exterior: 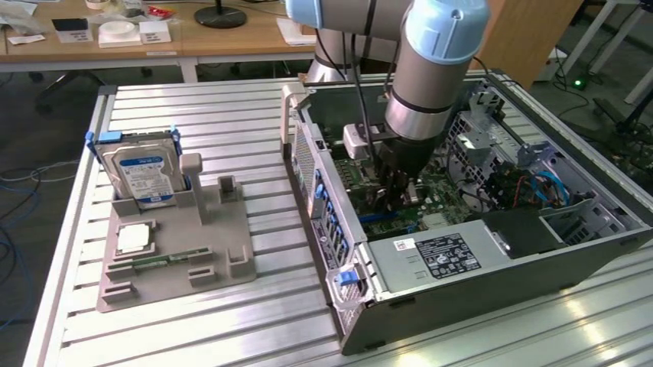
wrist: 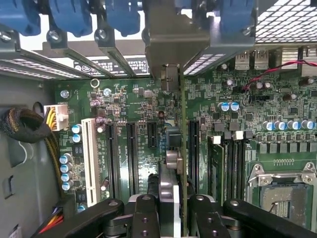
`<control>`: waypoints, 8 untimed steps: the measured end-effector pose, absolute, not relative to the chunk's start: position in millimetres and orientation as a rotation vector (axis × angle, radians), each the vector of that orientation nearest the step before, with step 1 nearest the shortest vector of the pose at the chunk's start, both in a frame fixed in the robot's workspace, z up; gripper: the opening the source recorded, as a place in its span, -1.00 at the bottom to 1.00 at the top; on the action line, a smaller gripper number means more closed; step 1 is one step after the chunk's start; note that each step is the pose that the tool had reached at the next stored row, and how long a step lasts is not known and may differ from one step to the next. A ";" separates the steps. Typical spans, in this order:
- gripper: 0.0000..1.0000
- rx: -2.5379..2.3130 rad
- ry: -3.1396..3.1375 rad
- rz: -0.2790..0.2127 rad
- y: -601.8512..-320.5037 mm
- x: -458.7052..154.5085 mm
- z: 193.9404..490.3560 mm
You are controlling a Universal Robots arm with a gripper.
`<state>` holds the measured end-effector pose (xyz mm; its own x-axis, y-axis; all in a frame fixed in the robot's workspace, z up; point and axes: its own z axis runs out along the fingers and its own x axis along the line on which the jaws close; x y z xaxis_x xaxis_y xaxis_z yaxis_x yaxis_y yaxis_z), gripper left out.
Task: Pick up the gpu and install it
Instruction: 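Insert the gpu into the slot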
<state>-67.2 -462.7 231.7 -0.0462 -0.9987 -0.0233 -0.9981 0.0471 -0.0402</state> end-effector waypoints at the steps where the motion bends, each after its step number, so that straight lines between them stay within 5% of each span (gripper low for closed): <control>1: -0.44 -2.138 2.240 -0.020 -462.8 -67.5 231.5; 8: -0.44 -2.142 2.244 -0.012 -462.7 -67.6 231.2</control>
